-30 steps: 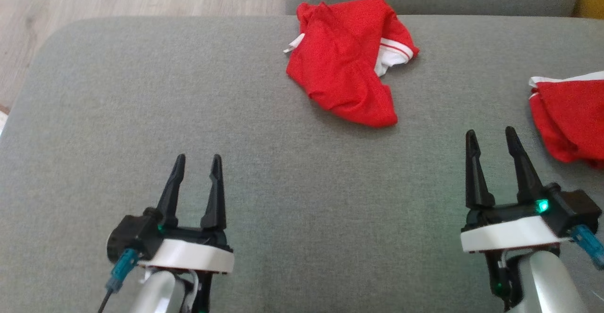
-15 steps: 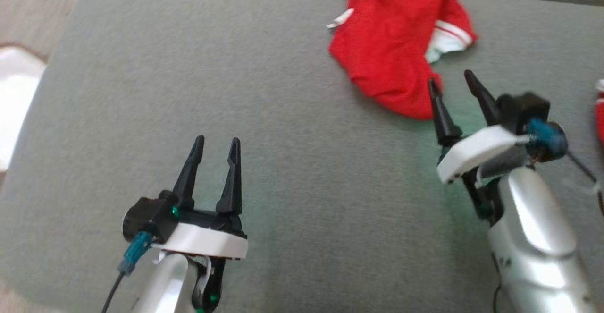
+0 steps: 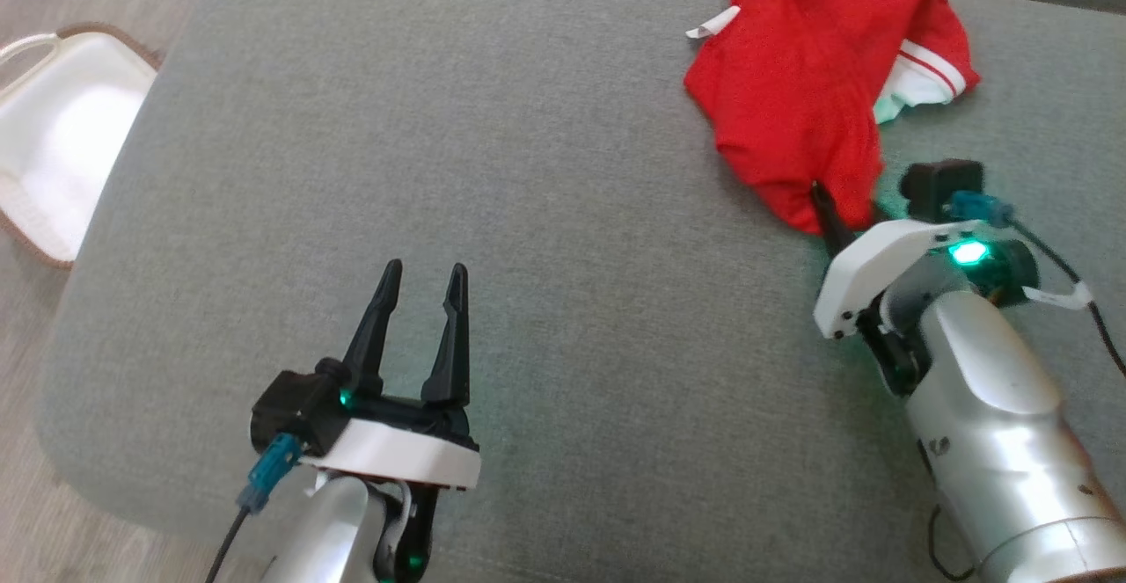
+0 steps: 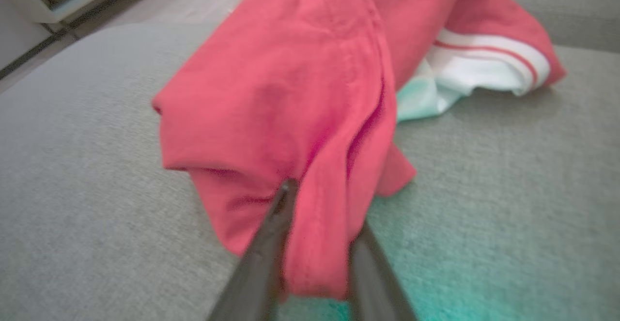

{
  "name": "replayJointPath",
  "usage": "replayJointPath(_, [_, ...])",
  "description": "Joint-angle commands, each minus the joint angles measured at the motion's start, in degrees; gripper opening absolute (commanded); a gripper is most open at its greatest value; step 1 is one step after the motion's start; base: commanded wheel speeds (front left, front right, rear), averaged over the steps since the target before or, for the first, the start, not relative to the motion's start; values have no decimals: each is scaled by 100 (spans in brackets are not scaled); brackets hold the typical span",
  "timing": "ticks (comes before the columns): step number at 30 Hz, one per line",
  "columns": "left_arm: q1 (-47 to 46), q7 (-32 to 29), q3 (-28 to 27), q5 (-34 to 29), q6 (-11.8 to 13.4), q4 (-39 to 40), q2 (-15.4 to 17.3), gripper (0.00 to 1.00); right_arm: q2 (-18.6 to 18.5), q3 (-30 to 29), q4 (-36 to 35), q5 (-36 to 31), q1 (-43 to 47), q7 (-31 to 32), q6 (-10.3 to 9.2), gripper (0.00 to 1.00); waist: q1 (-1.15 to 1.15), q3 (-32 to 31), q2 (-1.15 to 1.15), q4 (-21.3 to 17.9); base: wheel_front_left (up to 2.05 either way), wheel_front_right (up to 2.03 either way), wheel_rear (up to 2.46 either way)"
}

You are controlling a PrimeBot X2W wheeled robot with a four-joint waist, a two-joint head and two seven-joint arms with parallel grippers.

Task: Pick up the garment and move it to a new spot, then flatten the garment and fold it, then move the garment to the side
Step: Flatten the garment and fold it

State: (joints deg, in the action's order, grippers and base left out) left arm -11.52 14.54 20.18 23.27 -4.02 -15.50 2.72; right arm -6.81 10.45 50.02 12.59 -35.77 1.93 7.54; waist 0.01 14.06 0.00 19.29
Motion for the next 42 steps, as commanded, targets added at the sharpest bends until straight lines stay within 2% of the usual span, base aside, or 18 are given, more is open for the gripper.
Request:
replayJointPath(1, [-191,46,-186,24,33,200,17,100,8,263,-116,18,-178,-206,-5,0,-1,-21,0,-71,0,0,0])
replayJointPath(8, [-163,46,-256,-52,22,167,16,100,-215,720,-157,-166,-104,-908,-5,0,-1,-228,0,-394,0,0,0])
replayJointPath(12, [-70,46,-369,-105,3,151,16,100,-465,698,-379,-347,194,-1208,-5,0,-1,-481,0,-709,0,0,0])
replayJointPath(18, [121,46,-467,-149,-37,140,16,100,-812,-4,-975,-620,1034,-1165,-5,0,-1,-842,0,-1164,0,0,0])
replayJointPath(21, [206,46,-513,-162,-42,150,16,100,-804,-467,-1364,-690,1512,-981,-5,0,-1,-974,0,-1346,0,0,0])
replayJointPath(24, [277,46,-561,-190,-52,157,16,100,-648,-984,-1798,-902,2024,-687,-5,0,-1,-1055,0,-1524,0,0,0])
replayJointPath(26, [285,46,-566,-207,-65,154,16,100,-470,-1256,-2030,-1073,2191,-647,-5,100,-1,-1065,0,-1577,0,0,0])
replayJointPath(29, [262,46,-573,-227,-79,150,16,100,-108,-1502,-2420,-1293,2343,-762,-5,100,-1,-1074,0,-1625,0,0,0])
replayJointPath(32, [226,46,-585,-236,-90,171,16,100,174,-1342,-2842,-1277,2452,-1080,-5,100,-1,-1081,0,-1652,0,0,0])
replayJointPath(38, [226,46,-584,-235,-110,231,16,100,344,-536,-3444,-942,2751,-1529,-5,100,-1,-1120,0,-1682,0,0,0])
replayJointPath(42, [276,46,-546,-230,-119,262,16,100,376,-274,-3636,-819,2977,-1641,-5,100,-1,-1131,0,-1673,0,0,0])
